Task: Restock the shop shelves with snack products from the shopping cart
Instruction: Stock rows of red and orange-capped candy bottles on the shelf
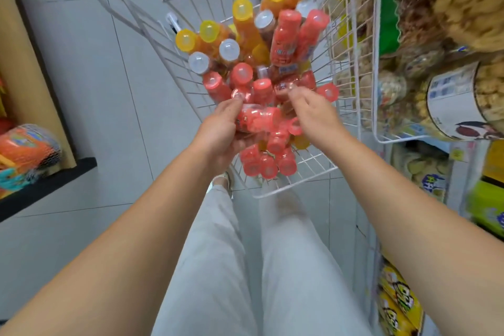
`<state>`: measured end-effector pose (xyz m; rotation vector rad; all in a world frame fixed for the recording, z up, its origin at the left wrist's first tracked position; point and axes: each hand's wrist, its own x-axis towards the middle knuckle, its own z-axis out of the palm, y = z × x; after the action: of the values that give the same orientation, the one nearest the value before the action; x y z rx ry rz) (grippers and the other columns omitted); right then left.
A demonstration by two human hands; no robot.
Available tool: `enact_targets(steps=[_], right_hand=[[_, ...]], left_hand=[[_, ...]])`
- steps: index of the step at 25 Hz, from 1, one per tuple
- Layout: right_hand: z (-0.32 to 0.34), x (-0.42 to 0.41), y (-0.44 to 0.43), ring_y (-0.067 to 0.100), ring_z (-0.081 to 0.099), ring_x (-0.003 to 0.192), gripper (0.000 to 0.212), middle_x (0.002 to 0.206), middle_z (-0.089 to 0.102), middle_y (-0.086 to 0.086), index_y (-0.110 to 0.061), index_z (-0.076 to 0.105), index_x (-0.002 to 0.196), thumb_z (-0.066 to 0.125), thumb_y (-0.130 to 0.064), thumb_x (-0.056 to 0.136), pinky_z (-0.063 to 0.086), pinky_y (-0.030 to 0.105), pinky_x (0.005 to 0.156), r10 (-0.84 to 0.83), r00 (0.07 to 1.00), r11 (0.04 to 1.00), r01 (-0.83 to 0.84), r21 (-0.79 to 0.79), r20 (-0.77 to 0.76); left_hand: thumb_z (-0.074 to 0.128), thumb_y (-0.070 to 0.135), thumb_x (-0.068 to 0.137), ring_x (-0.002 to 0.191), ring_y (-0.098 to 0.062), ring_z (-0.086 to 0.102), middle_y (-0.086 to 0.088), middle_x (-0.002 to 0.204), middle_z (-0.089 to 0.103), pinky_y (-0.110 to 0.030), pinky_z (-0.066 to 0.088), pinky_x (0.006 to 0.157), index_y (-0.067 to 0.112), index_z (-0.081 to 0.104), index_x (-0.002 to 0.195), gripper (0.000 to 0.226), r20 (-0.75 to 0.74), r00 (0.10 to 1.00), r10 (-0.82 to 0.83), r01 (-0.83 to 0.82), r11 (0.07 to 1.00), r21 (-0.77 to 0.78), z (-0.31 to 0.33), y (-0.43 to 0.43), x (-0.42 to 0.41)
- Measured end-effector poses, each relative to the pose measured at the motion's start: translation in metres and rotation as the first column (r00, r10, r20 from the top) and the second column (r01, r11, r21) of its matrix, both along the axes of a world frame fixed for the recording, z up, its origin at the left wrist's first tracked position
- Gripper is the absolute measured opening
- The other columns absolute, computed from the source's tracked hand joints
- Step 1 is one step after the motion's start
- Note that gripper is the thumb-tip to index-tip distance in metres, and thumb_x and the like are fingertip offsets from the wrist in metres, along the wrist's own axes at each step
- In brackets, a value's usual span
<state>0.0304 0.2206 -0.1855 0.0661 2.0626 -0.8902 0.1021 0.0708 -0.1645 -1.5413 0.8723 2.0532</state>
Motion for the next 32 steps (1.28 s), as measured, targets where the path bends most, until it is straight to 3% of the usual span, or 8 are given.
enact_targets(steps=[6, 14, 19, 22, 24, 26, 29, 32], right_hand=[[-0.061, -0.023, -0.039, 0.026, 0.043, 0.126, 0.047, 0.136, 0.042, 0.004, -0.024, 0.049, 0.134, 0.063, -0.024, 0.088, 0.042, 0.041, 0.1, 0.494, 0.865, 0.853, -0.462, 0.242, -0.088], [-0.064, 0.006, -0.054, 0.032, 0.04, 0.122, 0.047, 0.137, 0.04, 0.01, -0.013, 0.043, 0.125, 0.062, -0.034, 0.087, 0.043, 0.045, 0.081, 0.722, 0.683, 0.653, -0.619, 0.436, -0.112], [-0.076, 0.013, -0.053, 0.027, 0.046, 0.112, 0.023, 0.118, 0.051, 0.006, -0.015, 0.05, 0.116, 0.052, -0.023, 0.094, 0.034, 0.035, 0.059, 0.733, 0.611, 0.666, -0.558, 0.495, -0.297], [-0.065, -0.001, -0.04, 0.017, 0.049, 0.099, 0.024, 0.102, 0.054, -0.005, -0.022, 0.054, 0.105, 0.057, -0.042, 0.092, 0.034, 0.034, 0.063, 0.533, 0.788, 0.837, -0.438, 0.328, -0.308], [-0.042, -0.012, -0.025, 0.014, 0.055, 0.088, 0.026, 0.092, 0.059, -0.011, -0.027, 0.055, 0.1, 0.065, -0.048, 0.087, 0.044, 0.035, 0.069, 0.135, 0.955, 0.989, -0.112, 0.099, -0.265], [-0.02, -0.021, -0.01, 0.016, 0.063, 0.088, 0.023, 0.092, 0.068, -0.004, -0.026, 0.06, 0.099, 0.072, -0.038, 0.085, 0.052, 0.038, 0.081, -0.152, 0.972, 0.987, 0.138, -0.087, -0.179], [0.002, -0.03, 0.003, 0.016, 0.066, 0.088, 0.02, 0.096, 0.072, 0.005, -0.025, 0.064, 0.099, 0.077, -0.026, 0.083, 0.055, 0.041, 0.088, -0.208, 0.978, 0.954, 0.198, -0.224, -0.022], [0.015, -0.036, 0.003, 0.014, 0.068, 0.089, 0.022, 0.096, 0.073, 0.003, -0.015, 0.066, 0.106, 0.073, -0.015, 0.085, 0.057, 0.036, 0.087, -0.165, 0.974, 0.919, 0.209, -0.333, 0.155]], left_hand=[[0.055, 0.027, 0.101, 0.073, -0.018, 0.069, -0.009, 0.088, 0.072, -0.03, 0.058, 0.061, 0.011, 0.063, 0.1, 0.018, 0.039, 0.995, 0.087, -0.088, 0.996, 0.021, -0.001, -0.002, 0.003], [0.051, 0.028, 0.103, 0.075, -0.022, 0.069, -0.016, 0.101, 0.07, -0.029, 0.059, 0.059, 0.003, 0.059, 0.126, 0.035, 0.07, 0.968, 0.242, -0.25, 0.959, 0.133, 0.002, -0.006, 0.013], [0.046, 0.03, 0.103, 0.086, -0.026, 0.068, -0.018, 0.108, 0.068, -0.031, 0.06, 0.062, 0.002, 0.056, 0.133, 0.043, 0.065, 0.949, 0.309, -0.316, 0.924, 0.217, 0.0, -0.011, 0.015], [0.045, 0.026, 0.101, 0.09, -0.027, 0.066, -0.019, 0.109, 0.067, -0.032, 0.061, 0.065, 0.001, 0.06, 0.122, 0.036, 0.061, 0.949, 0.31, -0.316, 0.921, 0.23, -0.002, -0.012, 0.017], [0.048, 0.019, 0.098, 0.086, -0.025, 0.066, -0.017, 0.103, 0.068, -0.034, 0.061, 0.063, 0.003, 0.062, 0.11, 0.025, 0.074, 0.958, 0.276, -0.285, 0.938, 0.199, -0.003, -0.012, 0.016], [0.049, 0.016, 0.092, 0.076, -0.022, 0.065, -0.014, 0.095, 0.065, -0.034, 0.059, 0.058, 0.008, 0.06, 0.104, 0.017, 0.105, 0.987, 0.123, -0.138, 0.979, 0.148, -0.001, -0.008, 0.013], [0.047, 0.017, 0.091, 0.076, -0.021, 0.064, -0.009, 0.095, 0.069, -0.031, 0.055, 0.066, 0.019, 0.061, 0.112, 0.025, 0.025, 0.983, -0.182, 0.178, 0.978, 0.107, 0.002, -0.003, 0.002], [0.052, 0.033, 0.099, 0.085, -0.022, 0.072, -0.007, 0.113, 0.073, -0.034, 0.058, 0.069, 0.023, 0.056, 0.136, 0.038, -0.225, 0.944, -0.242, 0.286, 0.939, 0.191, 0.002, -0.002, -0.014]])
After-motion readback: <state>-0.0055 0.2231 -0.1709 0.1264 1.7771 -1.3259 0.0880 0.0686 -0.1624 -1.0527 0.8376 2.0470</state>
